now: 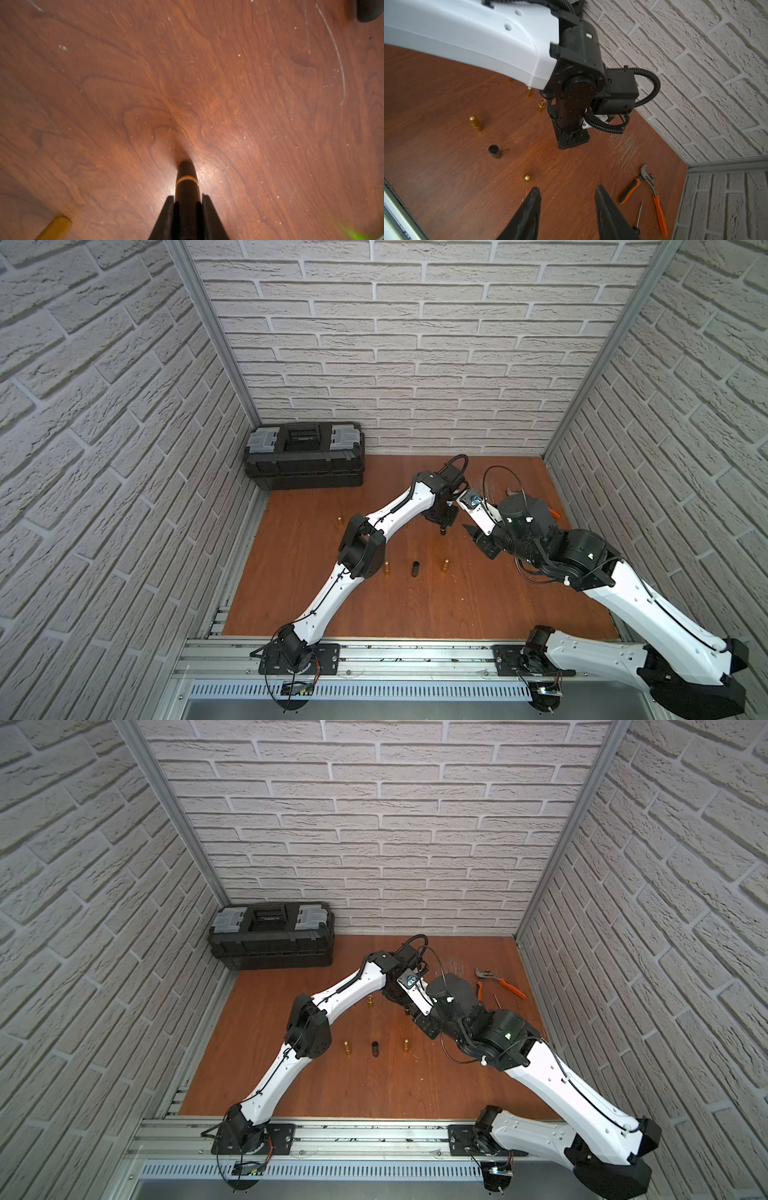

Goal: Open the lipstick cap
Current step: Pick up the lipstick at the center of the board, then open the cover of the lipstick.

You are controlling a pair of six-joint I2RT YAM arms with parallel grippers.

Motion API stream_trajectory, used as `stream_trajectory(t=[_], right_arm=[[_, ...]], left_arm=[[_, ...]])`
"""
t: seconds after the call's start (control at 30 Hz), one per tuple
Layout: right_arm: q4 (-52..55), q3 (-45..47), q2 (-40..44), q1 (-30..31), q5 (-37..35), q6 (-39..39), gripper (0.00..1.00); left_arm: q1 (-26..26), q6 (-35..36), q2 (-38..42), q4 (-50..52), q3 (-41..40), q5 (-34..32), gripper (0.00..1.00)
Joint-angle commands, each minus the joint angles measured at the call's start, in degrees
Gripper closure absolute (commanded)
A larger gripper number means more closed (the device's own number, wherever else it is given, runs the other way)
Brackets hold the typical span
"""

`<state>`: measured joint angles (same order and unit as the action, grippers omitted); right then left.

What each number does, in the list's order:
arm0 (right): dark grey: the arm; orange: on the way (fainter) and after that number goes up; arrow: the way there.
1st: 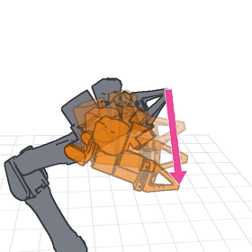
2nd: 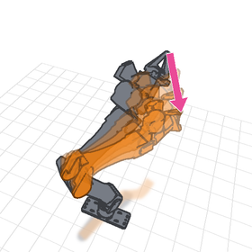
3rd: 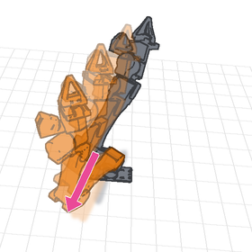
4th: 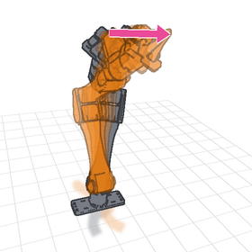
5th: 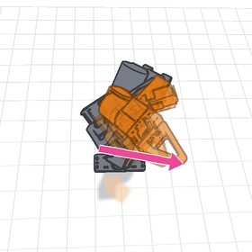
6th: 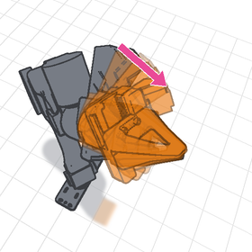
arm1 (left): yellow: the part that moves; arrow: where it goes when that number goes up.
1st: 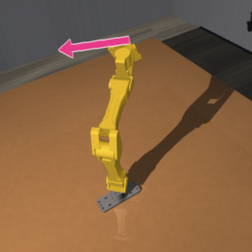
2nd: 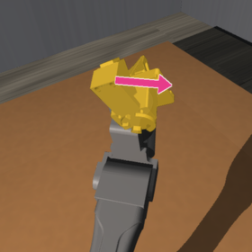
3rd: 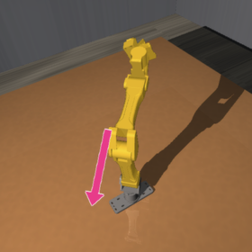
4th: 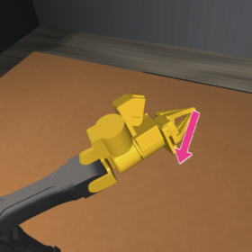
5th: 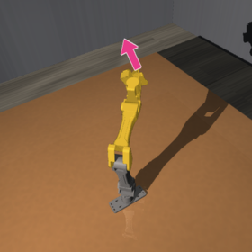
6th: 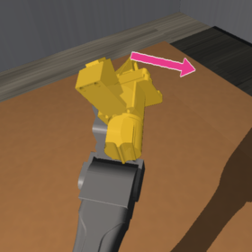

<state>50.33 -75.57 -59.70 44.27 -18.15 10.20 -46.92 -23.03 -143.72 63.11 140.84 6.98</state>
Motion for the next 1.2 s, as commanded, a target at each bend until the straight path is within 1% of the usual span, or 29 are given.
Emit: stream_trajectory(t=[0.0, 0.13, 0.2, 0.27, 0.37, 0.5, 0.6, 0.7, 0.83, 1.0, 1.17], right_arm=[[-3.20, 0.14, -0.13, -0.31, 1.95, -1.00, 0.55], [-7.20, 0.92, -0.69, -0.28, 4.01, -0.90, 0.55], [-10.73, 1.74, -2.37, -0.31, 6.65, -0.79, 0.55], [-11.94, 0.18, -5.18, -0.26, 8.31, -0.73, 0.56], [-12.34, -4.05, -9.71, -0.29, 11.41, -0.26, 0.56], [-12.42, -8.12, -13.53, -0.24, 15.71, 1.21, 0.56], [-10.69, -10.68, -16.69, -0.23, 17.57, 2.54, 0.56], [-9.92, -12.16, -18.83, -0.24, 19.83, 3.06, 0.56], [-10.51, -13.50, -20.42, -0.22, 22.27, 3.13, 0.56], [-9.53, -16.06, -23.35, -0.23, 24.59, 4.44, 0.56], [-9.87, -16.72, -26.05, -0.20, 23.74, 5.20, 0.57]], left_arm=[[1.73, -1.58, 7.13, 0.87, -1.02, 1.80, 0.93], [3.66, -2.62, 13.39, 1.16, -4.47, 5.06, 0.93], [4.47, -2.47, 17.26, 2.05, -6.38, 5.60, 0.92], [5.35, -2.70, 21.38, 2.14, -9.22, 6.97, 0.91], [7.58, -4.38, 28.18, 1.22, -15.58, 10.65, 0.91], [12.03, -7.41, 37.98, -2.80, -27.08, 18.60, 0.87], [15.60, -8.26, 43.51, -4.09, -32.69, 23.46, 0.87], [18.25, -8.35, 47.11, -4.44, -35.53, 28.40, 0.87], [20.11, -8.20, 50.05, -4.52, -38.04, 33.17, 0.87], [20.84, -7.39, 52.06, -3.05, -40.05, 34.99, 0.86], [21.93, -6.78, 54.19, -1.84, -41.49, 37.32, 0.85]])
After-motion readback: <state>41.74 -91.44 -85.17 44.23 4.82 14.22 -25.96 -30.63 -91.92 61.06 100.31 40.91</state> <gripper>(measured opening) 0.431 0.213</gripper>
